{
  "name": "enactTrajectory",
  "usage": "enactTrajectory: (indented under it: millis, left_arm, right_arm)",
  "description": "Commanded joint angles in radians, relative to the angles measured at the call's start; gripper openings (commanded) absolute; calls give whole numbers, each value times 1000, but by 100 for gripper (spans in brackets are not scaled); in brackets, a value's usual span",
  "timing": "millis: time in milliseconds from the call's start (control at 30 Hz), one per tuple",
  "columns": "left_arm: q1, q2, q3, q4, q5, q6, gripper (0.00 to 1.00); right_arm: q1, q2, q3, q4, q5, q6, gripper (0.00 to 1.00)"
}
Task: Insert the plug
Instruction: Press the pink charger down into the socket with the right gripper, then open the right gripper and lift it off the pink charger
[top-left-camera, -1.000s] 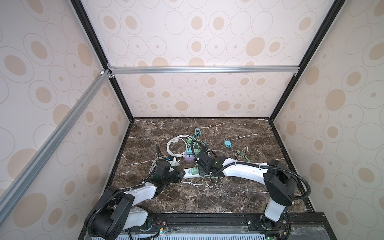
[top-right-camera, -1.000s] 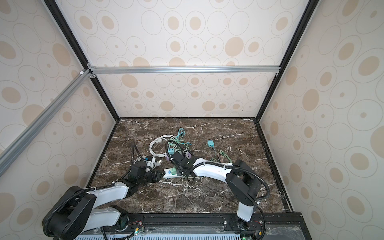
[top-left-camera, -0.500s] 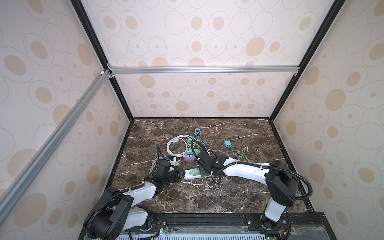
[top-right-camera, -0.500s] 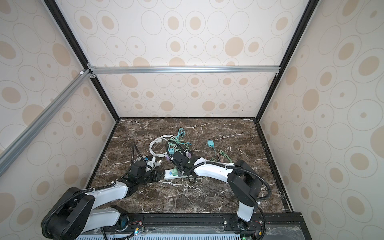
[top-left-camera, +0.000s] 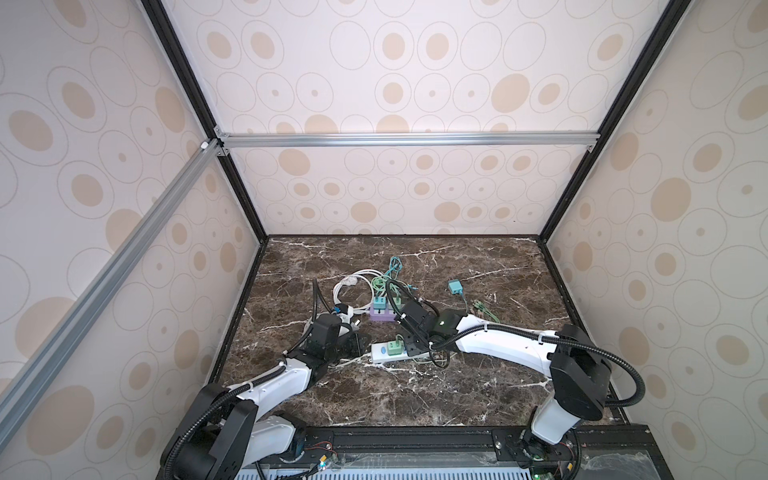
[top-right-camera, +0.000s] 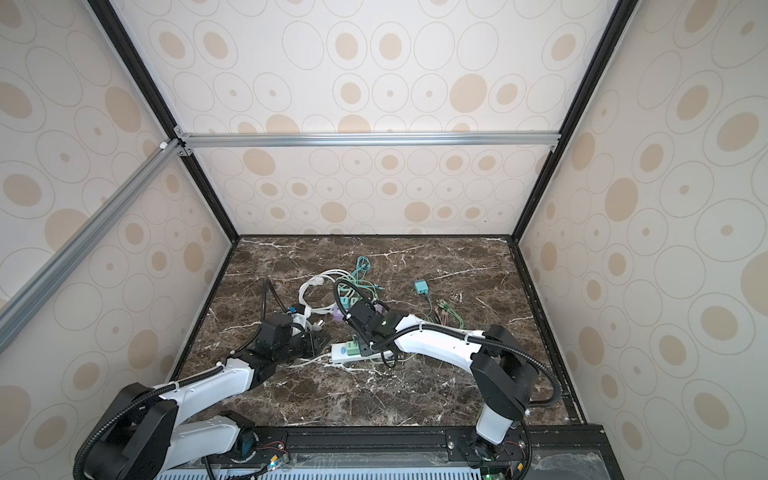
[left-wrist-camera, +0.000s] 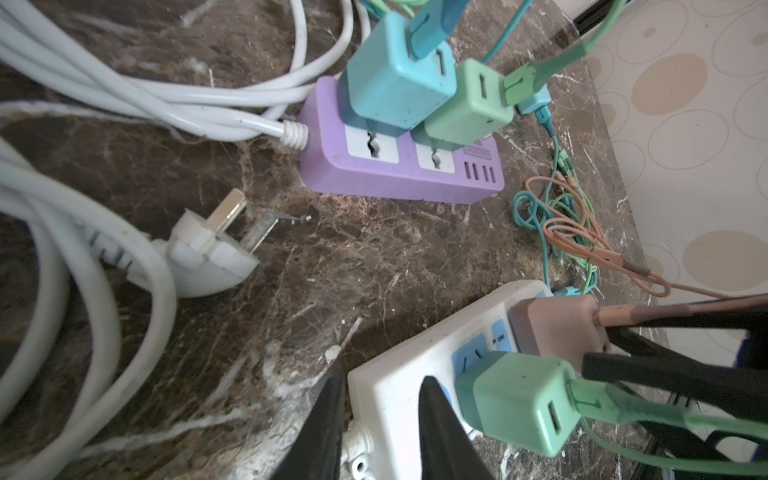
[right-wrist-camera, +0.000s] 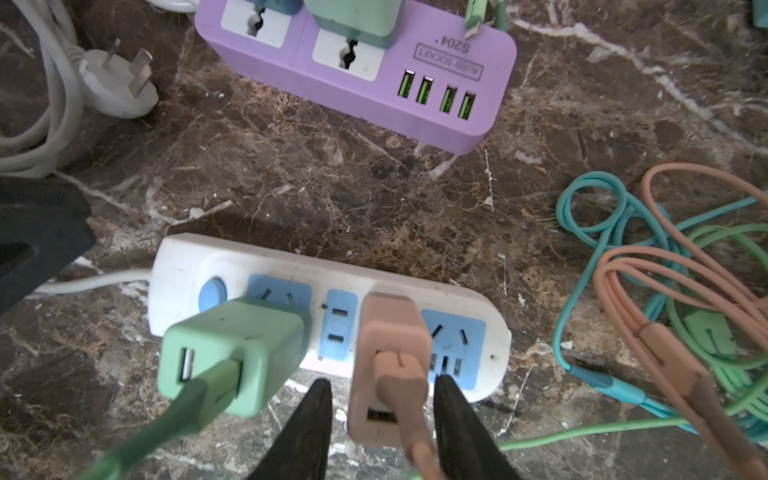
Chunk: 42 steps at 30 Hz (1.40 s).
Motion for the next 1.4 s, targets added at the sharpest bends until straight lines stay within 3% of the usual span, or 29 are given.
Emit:
enactTrajectory:
  millis: [0, 267, 467, 700, 967, 1100, 1233, 1367]
  left_arm:
    - [-4, 13, 69, -49, -22, 40, 32]
    - [-3, 47, 161, -115, -24, 75, 33]
    - [-3, 63, 195, -125, -24, 71, 33]
    - [3, 18, 208, -170, -37, 83, 35]
    - [24, -31, 218, -223, -48, 109, 36]
    - [28, -51, 209, -226, -47, 110, 36]
    - [31, -65, 206, -224, -44, 109, 36]
    - [31, -73, 203, -225, -41, 110, 36]
  right_arm:
    - [0, -67, -31, -44, -34, -14, 48]
    - [0, -212, -118, -48, -152, -107, 60]
    - [0, -214, -123, -42, -237, -159, 62]
    - [-1, -310, -172, 102, -546, -274, 59]
    - [-72, -504, -179, 113, -534, -322, 53]
    - [-153, -584, -194, 110, -399, -296, 46]
    - [-245, -565, -203, 47, -282, -274, 38]
    - [-332, -507, -264, 129, -329, -241, 31]
